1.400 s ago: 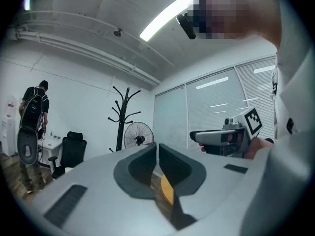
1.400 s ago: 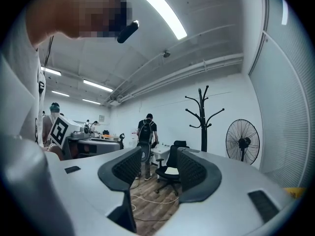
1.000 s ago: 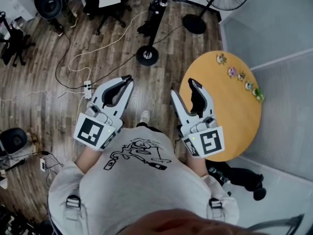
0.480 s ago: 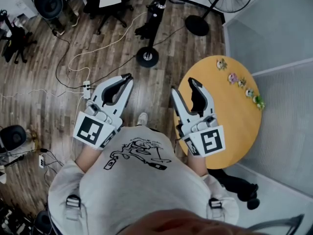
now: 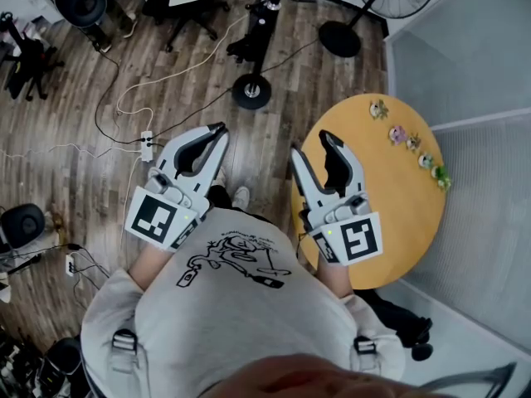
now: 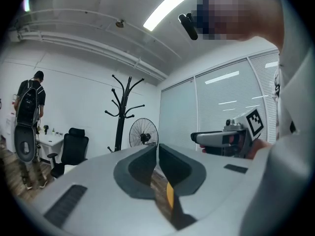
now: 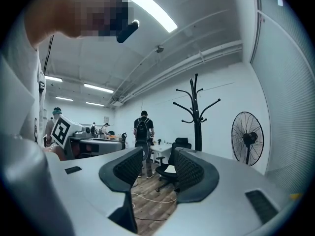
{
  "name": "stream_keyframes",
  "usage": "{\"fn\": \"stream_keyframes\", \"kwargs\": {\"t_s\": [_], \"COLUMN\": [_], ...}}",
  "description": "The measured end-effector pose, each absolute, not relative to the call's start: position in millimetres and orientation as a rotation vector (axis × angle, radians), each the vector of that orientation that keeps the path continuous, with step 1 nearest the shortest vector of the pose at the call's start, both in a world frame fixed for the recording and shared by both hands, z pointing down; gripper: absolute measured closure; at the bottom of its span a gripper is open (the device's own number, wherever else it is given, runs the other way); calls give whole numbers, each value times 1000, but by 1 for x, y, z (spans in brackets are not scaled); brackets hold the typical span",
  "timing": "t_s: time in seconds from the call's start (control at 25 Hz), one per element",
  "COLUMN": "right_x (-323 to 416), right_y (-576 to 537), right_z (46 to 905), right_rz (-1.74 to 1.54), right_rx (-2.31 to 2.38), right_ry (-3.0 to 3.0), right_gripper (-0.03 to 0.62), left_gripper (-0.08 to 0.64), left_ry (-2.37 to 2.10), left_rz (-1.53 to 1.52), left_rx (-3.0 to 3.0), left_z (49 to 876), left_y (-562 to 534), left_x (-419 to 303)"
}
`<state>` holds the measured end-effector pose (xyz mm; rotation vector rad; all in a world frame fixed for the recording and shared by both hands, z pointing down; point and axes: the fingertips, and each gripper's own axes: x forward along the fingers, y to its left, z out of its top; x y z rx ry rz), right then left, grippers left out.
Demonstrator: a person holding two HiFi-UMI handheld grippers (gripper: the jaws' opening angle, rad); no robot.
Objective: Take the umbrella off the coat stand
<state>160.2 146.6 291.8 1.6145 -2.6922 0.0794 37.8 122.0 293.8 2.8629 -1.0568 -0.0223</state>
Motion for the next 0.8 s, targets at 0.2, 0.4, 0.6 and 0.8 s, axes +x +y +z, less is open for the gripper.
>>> {"fn": "stream_keyframes", "kwargs": {"t_s": [0.2, 0.4, 0.6, 0.8], "right_x": [159, 170, 172, 175], "right_y": [147, 122, 102, 77], "right_z": [304, 299, 299, 300], "right_rz": [83, 90, 74, 77], "right_rx": [1610, 1604, 1597, 1586], "right_ry": [-2692, -2699, -2705, -2709], "right_gripper": [387, 387, 394, 397], "left_gripper": [538, 538, 538, 538], "left_ry": [-1058, -1070, -1075, -1087], "left_rz": [-27, -24, -31, -38], "left_rx": [2864, 2857, 2863, 2858], "left_z": [304, 299, 300, 299], "left_y": [122, 97, 78, 53], "left_x": [37, 48, 50, 53]}}
